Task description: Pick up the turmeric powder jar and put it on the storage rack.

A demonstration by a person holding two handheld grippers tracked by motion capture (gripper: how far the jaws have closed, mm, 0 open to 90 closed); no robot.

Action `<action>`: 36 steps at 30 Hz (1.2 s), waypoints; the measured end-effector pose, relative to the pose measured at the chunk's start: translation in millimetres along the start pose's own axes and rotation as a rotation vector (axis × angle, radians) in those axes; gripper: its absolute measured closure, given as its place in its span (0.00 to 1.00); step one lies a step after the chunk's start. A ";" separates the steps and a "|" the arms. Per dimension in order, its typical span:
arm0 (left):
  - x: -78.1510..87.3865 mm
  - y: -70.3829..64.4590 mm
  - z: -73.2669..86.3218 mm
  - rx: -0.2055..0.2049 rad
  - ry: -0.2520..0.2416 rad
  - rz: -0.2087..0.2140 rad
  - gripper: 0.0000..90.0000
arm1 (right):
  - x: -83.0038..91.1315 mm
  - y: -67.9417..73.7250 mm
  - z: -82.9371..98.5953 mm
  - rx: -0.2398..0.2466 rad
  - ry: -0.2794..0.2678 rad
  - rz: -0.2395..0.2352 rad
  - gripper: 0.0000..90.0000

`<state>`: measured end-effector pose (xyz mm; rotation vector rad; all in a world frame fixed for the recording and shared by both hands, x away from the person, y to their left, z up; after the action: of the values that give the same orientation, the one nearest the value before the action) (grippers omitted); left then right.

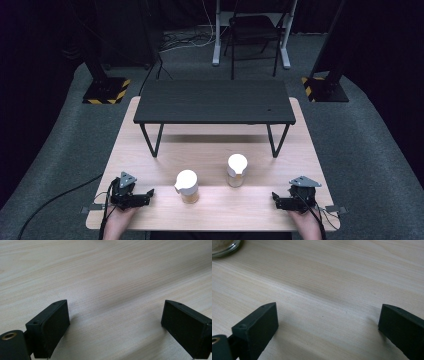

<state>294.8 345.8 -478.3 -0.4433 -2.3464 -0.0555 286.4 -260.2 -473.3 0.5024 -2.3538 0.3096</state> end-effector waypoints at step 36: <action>0.3 0.9 0.1 -0.013 0.002 0.017 0.08 | 0.8 0.5 0.6 -0.008 0.001 0.007 0.02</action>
<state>294.9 346.7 -478.3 -0.4698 -2.3409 -0.0628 285.3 -260.1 -473.3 0.4901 -2.3552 0.3035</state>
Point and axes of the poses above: each handheld gripper's, and its own axes: x roughly backward along the jaws, z roughly out of its underside, y roughly to its left, the point moved 6 cm from there along -x, roughly forward along the jaws, and after that the axes turned 6 degrees about x, right-handed, at the moved point
